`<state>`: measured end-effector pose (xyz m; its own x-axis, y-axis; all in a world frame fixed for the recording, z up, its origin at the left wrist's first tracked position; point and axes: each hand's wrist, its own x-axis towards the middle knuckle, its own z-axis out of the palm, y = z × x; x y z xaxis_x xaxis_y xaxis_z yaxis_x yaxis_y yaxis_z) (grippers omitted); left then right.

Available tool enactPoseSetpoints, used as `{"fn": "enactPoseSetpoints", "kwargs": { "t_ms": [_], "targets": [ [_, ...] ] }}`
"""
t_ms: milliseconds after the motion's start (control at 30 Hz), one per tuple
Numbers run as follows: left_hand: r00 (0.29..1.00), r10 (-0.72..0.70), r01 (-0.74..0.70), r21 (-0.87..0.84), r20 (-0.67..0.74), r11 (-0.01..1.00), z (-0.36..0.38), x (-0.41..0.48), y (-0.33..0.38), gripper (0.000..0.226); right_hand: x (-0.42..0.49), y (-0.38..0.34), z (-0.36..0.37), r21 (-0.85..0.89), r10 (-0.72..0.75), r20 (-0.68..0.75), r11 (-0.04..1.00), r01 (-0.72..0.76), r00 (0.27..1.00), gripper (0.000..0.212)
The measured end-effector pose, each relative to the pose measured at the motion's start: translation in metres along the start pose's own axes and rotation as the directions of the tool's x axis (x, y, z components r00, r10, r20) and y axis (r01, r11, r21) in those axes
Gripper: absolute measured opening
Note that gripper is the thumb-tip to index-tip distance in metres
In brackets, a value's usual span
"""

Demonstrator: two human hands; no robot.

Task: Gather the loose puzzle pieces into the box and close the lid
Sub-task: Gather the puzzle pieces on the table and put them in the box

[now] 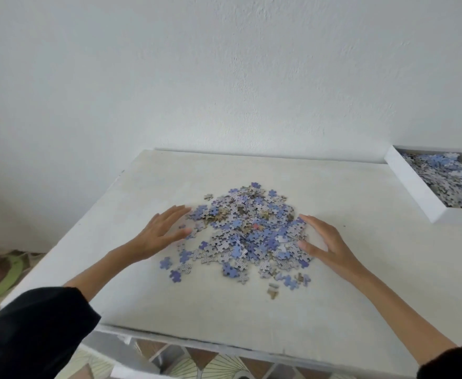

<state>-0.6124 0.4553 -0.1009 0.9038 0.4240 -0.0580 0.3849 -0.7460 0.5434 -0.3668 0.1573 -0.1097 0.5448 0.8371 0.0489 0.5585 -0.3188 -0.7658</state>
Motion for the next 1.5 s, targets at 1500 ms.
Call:
{"fn": "enactPoseSetpoints", "kwargs": {
  "t_ms": [1500],
  "targets": [
    [0.994, 0.104, -0.092, 0.252, -0.035, 0.963, 0.065, 0.02, 0.066, 0.124, 0.16, -0.038, 0.027, -0.169, -0.045, 0.28, 0.981, 0.095, 0.959, 0.063]
  ]
}}
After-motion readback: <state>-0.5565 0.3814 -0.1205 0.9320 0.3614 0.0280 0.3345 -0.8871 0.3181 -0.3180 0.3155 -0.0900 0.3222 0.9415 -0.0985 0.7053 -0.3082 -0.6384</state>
